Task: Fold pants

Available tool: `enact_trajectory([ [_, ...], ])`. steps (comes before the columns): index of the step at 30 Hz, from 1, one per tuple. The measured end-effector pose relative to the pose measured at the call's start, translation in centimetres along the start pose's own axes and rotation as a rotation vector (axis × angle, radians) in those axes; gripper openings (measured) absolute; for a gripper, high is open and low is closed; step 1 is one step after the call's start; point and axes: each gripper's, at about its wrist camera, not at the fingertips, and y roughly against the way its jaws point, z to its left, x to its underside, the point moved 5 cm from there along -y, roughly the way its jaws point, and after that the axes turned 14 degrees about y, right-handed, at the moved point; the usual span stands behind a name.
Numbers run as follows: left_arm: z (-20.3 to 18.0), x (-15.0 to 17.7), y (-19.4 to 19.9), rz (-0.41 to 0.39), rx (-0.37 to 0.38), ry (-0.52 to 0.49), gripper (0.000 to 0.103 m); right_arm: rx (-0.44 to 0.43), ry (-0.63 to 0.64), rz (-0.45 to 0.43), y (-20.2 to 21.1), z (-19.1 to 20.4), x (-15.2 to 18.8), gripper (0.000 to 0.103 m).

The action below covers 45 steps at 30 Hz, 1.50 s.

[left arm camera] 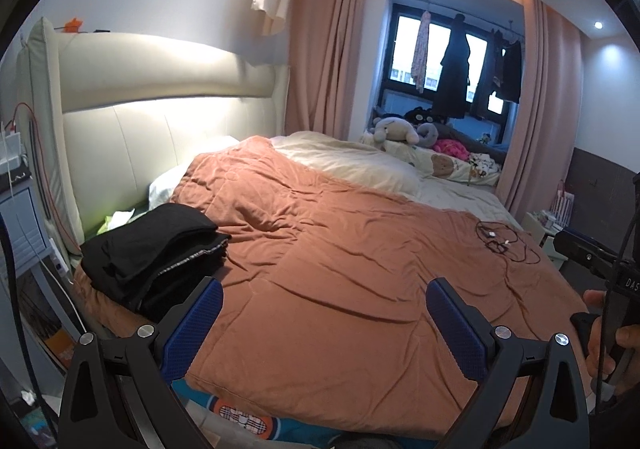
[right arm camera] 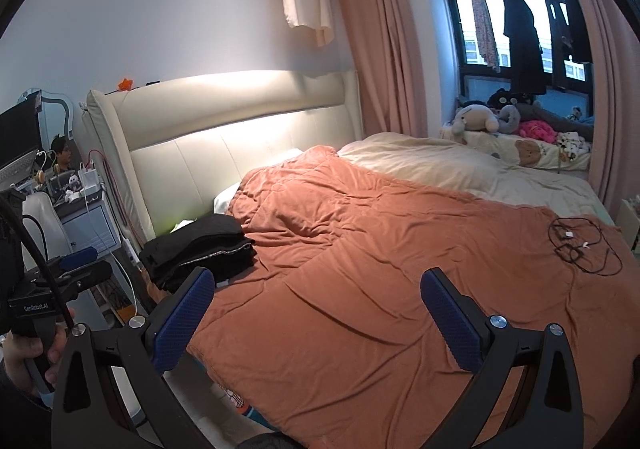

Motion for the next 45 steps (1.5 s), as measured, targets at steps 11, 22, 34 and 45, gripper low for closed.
enact_trajectory([
  [11, -2.5, 4.5, 4.1, -0.027, 0.043, -0.049, 0.102, 0.065, -0.007, -0.036, 6.4, 2.2, 2.9, 0.103],
  [22, -3.4, 8.0, 8.0, -0.052, 0.087, -0.056, 0.102, 0.115, -0.026, -0.048, 10.5, 4.7, 7.4, 0.103],
  [34, -3.3, 11.4, 10.6, -0.066, 0.082, -0.083, 0.102, 0.126, -0.04, -0.03, 13.9, 7.5, 10.1, 0.103],
  [45, -3.2, 14.6, 11.1, -0.071, 0.076, -0.11, 0.102, 0.182, -0.043, -0.039, 15.9, 8.3, 12.2, 0.103],
])
